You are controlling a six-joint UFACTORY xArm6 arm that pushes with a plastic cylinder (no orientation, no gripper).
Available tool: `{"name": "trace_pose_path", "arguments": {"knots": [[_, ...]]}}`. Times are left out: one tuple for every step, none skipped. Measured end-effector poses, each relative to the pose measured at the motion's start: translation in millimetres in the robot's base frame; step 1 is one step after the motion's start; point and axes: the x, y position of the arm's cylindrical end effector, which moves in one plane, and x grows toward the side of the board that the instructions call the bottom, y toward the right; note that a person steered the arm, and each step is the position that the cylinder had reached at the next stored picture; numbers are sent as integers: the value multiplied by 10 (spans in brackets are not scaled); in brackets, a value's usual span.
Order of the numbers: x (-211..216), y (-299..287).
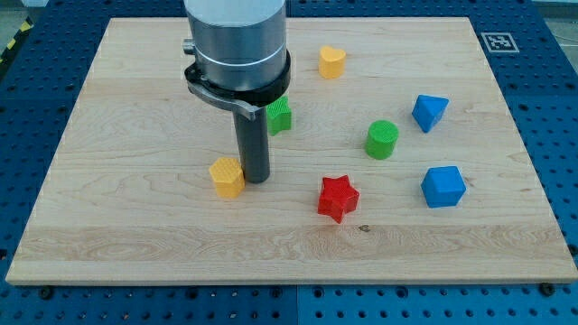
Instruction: Move the yellow hexagon parallel to the bottom of the red circle
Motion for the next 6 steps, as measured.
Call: {"name": "trace_pose_path", "arguments": {"knots": [[388, 323], [780, 231], [481, 66], [-117, -131], [-478, -416], [-217, -176]]}}
